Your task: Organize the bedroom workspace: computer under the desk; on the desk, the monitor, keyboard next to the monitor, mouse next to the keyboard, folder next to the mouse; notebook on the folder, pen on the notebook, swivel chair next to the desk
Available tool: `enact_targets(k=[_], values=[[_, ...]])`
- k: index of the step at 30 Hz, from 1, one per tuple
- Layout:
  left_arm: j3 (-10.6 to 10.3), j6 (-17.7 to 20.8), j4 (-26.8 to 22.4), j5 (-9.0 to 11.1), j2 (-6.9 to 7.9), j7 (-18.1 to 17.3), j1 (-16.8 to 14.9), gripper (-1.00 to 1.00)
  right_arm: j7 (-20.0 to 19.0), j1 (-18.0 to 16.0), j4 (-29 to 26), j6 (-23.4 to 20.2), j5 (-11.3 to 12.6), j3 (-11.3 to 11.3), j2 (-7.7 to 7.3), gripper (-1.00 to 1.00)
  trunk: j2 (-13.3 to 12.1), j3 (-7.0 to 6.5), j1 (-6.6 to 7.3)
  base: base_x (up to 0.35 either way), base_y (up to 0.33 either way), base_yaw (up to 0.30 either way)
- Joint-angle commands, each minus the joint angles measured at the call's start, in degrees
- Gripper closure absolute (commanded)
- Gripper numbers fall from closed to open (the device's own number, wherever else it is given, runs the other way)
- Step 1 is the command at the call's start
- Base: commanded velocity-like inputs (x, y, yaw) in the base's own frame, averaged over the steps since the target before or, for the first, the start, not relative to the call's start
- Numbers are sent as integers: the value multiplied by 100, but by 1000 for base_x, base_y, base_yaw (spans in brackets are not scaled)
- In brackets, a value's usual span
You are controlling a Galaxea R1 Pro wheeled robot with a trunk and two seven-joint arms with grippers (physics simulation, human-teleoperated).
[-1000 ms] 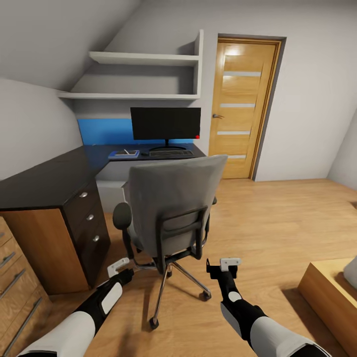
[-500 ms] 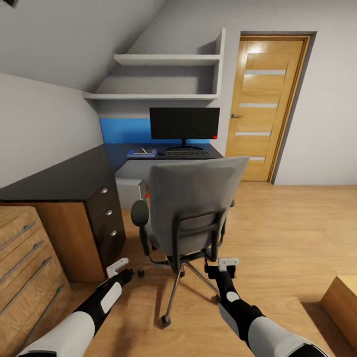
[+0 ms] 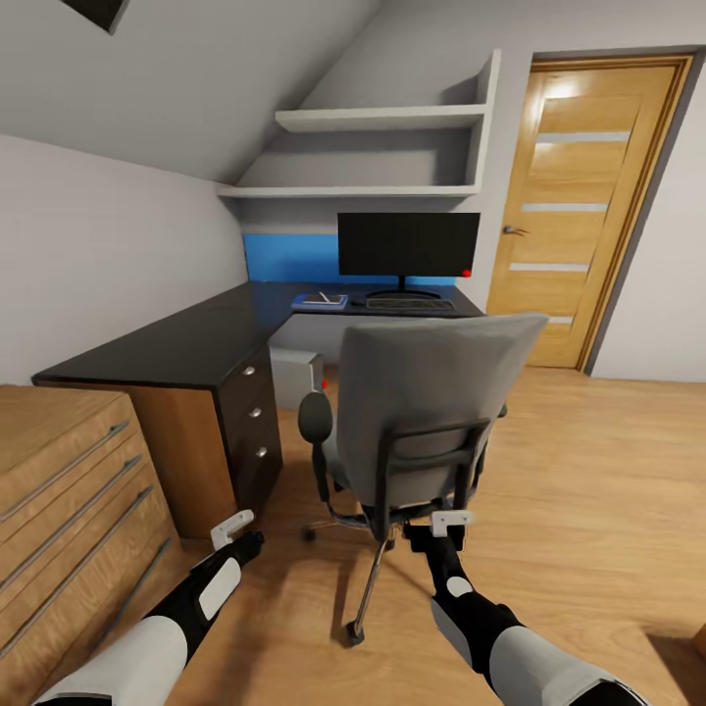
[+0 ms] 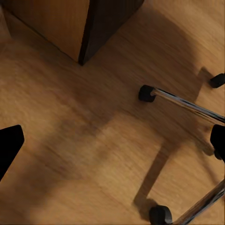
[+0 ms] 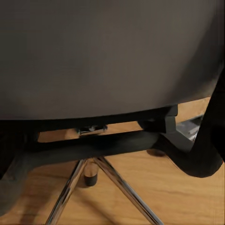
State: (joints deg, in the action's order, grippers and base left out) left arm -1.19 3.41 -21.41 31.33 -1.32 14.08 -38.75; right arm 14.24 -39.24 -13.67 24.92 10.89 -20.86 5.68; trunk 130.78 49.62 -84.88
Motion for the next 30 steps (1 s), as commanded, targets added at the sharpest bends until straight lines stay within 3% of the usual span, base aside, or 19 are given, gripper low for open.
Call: enact_targets(k=[1, 21, 30], values=[[-13, 28, -13, 23, 0, 34, -1, -100, 27, -5, 4, 21, 54, -50, 0, -100, 2, 6, 1, 0, 0, 266], [-34, 28, -13, 10, -29, 25, -1, -100, 27, -5, 5, 21, 54, -49, -3, -100, 2, 6, 1, 0, 0, 266], [-62, 33, -13, -15, -116, -5, -6, -100, 27, -5, 0, 21, 54, -49, -5, -100, 2, 6, 1, 0, 0, 260]])
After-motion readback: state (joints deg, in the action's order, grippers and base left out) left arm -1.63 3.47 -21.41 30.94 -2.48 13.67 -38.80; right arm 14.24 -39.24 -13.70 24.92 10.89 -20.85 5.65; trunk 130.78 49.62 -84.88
